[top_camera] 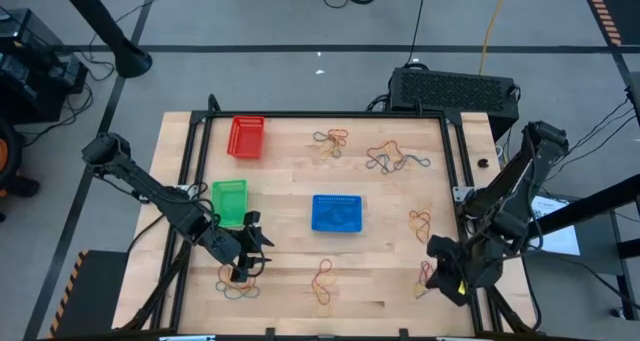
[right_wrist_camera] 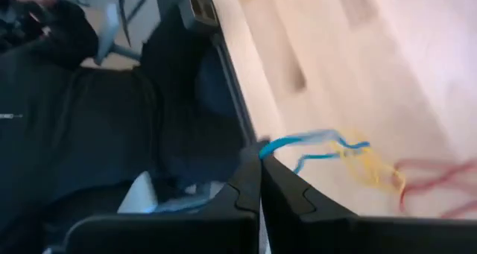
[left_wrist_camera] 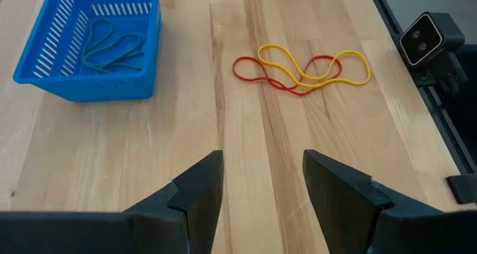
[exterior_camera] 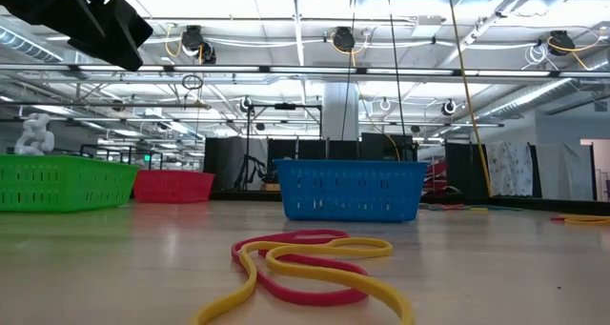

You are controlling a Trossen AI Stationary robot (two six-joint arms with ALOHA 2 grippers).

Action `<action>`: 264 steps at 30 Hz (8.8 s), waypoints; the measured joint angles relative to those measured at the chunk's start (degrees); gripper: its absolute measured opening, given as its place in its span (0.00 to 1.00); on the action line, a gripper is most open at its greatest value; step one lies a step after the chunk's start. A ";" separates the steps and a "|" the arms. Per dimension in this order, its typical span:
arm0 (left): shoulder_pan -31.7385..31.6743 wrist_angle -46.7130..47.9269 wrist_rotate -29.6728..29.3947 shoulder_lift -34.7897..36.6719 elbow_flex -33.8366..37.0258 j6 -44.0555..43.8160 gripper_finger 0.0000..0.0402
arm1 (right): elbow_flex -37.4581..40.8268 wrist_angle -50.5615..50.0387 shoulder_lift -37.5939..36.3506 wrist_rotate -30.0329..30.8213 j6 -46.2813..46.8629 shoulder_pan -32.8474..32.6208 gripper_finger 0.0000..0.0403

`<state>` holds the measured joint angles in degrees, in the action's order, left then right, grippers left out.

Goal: Sort rubber bands into baskets
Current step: Put the blue rubber band into the blue bin

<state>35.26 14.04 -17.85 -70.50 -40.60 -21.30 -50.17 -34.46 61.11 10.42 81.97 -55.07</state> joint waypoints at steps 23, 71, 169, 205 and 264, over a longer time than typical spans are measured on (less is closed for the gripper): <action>-0.04 -0.21 -4.68 0.00 0.00 7.22 0.48 | -0.02 8.29 -0.17 32.61 -30.57 8.83 0.00; 1.97 28.48 -42.97 17.40 4.50 -15.23 0.48 | 0.00 32.84 24.56 -3.61 -47.60 47.60 0.16; 1.95 22.62 -39.18 17.38 4.46 -11.01 0.48 | 0.00 29.02 2.99 5.32 -45.11 48.96 0.00; -16.58 -32.34 -6.66 37.60 25.97 24.44 0.48 | -7.40 27.74 32.57 10.32 -39.41 42.40 0.00; -16.50 -17.80 -4.87 46.49 26.03 19.07 0.48 | -61.95 34.24 77.55 -7.83 -66.56 37.82 0.21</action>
<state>18.76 -3.76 -22.72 -24.01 -14.57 -2.23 -112.12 -0.22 138.66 2.59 15.40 -17.25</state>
